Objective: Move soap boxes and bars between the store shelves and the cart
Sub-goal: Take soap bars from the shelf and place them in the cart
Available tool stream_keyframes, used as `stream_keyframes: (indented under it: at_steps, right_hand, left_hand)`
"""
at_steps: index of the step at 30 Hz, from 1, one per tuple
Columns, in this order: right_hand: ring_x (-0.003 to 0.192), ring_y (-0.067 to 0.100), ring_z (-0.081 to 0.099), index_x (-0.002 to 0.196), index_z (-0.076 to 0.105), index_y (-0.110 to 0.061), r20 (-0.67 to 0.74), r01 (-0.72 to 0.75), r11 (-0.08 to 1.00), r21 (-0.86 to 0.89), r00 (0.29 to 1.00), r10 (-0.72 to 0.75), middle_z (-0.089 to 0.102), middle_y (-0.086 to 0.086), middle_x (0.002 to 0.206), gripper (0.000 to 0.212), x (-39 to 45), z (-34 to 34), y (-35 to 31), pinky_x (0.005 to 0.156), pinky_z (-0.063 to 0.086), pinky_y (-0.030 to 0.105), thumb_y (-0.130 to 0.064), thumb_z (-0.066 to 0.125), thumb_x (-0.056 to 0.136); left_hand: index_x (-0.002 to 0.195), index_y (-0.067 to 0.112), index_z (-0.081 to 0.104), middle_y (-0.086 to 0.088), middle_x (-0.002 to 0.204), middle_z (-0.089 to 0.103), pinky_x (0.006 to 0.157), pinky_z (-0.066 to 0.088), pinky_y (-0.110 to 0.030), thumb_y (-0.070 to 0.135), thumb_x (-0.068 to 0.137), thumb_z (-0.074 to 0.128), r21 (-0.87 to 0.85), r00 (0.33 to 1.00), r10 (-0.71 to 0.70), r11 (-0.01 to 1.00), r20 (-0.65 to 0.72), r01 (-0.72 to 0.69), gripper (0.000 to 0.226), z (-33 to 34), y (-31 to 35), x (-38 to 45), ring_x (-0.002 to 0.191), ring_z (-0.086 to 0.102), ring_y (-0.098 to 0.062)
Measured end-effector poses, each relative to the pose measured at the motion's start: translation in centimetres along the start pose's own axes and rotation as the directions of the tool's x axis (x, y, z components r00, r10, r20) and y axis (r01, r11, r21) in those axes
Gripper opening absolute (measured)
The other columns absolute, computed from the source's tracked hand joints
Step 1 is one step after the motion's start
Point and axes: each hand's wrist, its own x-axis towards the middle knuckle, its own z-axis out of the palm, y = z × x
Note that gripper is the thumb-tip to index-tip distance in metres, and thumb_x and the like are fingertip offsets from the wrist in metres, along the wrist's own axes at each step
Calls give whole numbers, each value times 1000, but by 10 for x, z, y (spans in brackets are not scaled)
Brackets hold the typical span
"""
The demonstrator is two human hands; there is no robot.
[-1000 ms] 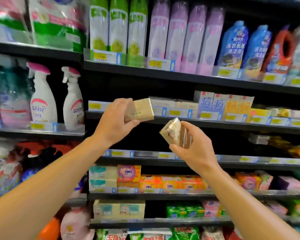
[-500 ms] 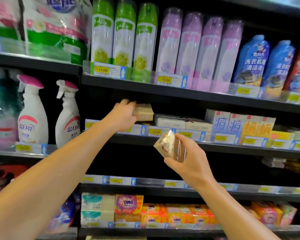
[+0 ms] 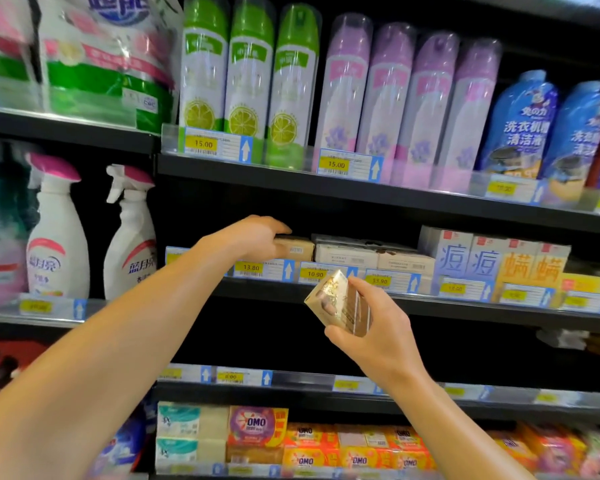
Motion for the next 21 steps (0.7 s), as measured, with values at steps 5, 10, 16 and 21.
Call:
stream_keyframes:
  at_steps: [5, 10, 16, 21]
  right_hand:
    - [110, -12, 46, 143, 43, -35, 3, 3, 1000, -4, 1000, -3, 44, -34, 118, 76, -3, 6, 4, 82, 40, 6, -34, 82, 77]
    - [113, -8, 47, 144, 43, -35, 1, -1, 1000, 3, 1000, 1, 45, -31, 120, 77, -2, 9, 5, 86, 42, 11, -34, 81, 77]
    - [113, -17, 43, 143, 43, -36, 10, -2, 1000, 10, 1000, 2, 43, -34, 119, 76, 1, 10, 7, 80, 41, 3, -33, 81, 78]
    - [112, -13, 45, 143, 40, -38, 20, -7, 999, 31, 1000, 6, 44, -32, 122, 77, 1, 8, 5, 80, 42, 4, -30, 82, 78]
  left_hand:
    - [149, 26, 39, -4, 146, 46, 99, 40, -32, 31, 100, 52, 8, 1000, 11, 1000, -1, -11, 51, 5, -2, 8, 127, 47, -24]
    - [151, 27, 32, -9, 147, 42, 101, 40, -33, 24, 101, 47, 42, 1000, -30, 999, -5, 30, 52, 7, -1, 22, 129, 46, -28]
    - [152, 27, 31, -8, 149, 40, 102, 37, -33, 23, 101, 46, 36, 998, -22, 999, 54, 20, 53, 14, -1, 35, 130, 44, -27]
    - [153, 27, 29, -4, 157, 32, 111, 31, -33, 33, 101, 47, 11, 998, -22, 1000, 65, 22, 56, 12, -4, 34, 139, 35, -25]
